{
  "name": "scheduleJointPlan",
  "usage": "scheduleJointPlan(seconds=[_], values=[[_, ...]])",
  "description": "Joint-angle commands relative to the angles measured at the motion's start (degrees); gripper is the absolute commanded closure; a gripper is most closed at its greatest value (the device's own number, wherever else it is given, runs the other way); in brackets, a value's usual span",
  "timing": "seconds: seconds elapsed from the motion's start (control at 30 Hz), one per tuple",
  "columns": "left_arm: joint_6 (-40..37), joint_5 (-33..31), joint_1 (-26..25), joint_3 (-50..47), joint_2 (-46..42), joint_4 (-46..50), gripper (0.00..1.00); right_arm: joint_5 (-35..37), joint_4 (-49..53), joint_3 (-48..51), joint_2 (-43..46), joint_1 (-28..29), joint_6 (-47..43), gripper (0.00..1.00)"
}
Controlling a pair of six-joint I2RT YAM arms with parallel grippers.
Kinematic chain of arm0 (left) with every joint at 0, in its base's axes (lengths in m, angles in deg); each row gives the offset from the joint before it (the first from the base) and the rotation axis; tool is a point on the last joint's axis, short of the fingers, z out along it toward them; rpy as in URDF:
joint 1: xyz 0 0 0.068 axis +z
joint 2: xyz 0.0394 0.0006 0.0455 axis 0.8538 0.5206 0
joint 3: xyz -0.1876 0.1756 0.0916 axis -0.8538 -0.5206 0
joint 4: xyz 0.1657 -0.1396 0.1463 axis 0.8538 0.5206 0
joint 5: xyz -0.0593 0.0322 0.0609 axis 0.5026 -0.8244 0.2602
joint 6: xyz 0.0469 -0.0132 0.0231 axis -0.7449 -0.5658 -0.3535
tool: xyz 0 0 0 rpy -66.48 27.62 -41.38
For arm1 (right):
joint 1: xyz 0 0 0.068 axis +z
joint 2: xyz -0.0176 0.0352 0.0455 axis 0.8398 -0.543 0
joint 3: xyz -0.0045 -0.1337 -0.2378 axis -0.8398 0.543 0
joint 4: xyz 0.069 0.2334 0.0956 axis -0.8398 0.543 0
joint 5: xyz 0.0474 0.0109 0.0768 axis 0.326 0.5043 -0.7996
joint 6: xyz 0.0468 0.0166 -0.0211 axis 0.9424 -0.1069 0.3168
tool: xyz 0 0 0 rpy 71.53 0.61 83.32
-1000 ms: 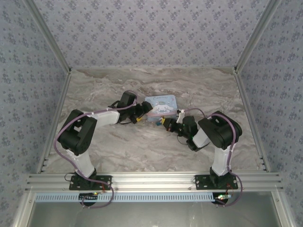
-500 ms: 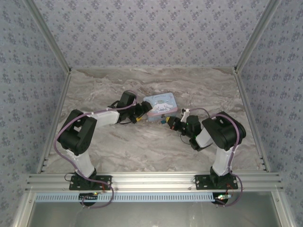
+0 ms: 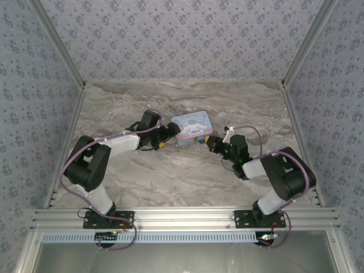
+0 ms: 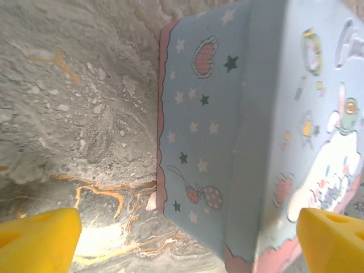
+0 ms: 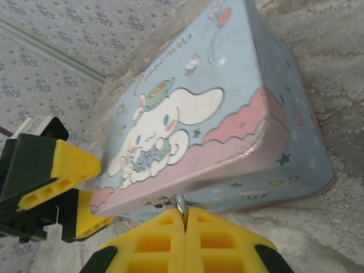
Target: Unlock the padlock with the key
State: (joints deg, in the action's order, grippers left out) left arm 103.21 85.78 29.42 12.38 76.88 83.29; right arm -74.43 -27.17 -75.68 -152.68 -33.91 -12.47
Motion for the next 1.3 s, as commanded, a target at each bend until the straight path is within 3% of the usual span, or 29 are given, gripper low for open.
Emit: scheduleJointPlan(seconds=[0.0,0.27,0.4,0.5,0.7,1.03,1.17,1.27], values=[[-3.96,-2.03,0.99,0.28,-5.7,1.31,0.01,-0.37,16.6,-0.42,8.23,-0.36,-6.56,1.0],[-10.73,-7.65,2.68,-1.65,-14.9,2.86,0.01,-4.44,60.4,-10.54,27.66,1.17,-22.1,1.0],[-11.77,-8.62,4.04,-2.36,-17.43,4.12,0.01,-8.52,76.39,-14.98,29.8,2.8,-23.88,1.0],[-12.21,-9.32,4.51,-3.06,-18.68,4.4,0.01,-9.38,82.44,-15.3,28.92,5.47,-22.91,1.0],[-12.4,-9.55,4.95,-3.48,-19.41,5.11,0.0,-10.65,81.67,-13.9,21.47,9.5,-19.72,1.0],[-12.78,-9.55,5.21,-3.85,-20.75,6.67,0.01,-10.9,70.13,-14.42,9.42,8.38,-18.17,1.0],[-13.27,-9.57,5.9,-3.85,-22.35,7.95,0.01,-10.67,66.85,-14.48,6.82,7.08,-18.67,0.94],[-13.74,-10.36,6.53,-4.2,-24.39,8.92,0.01,-8.96,65.87,-14.42,7.33,6.16,-19.29,0.83]])
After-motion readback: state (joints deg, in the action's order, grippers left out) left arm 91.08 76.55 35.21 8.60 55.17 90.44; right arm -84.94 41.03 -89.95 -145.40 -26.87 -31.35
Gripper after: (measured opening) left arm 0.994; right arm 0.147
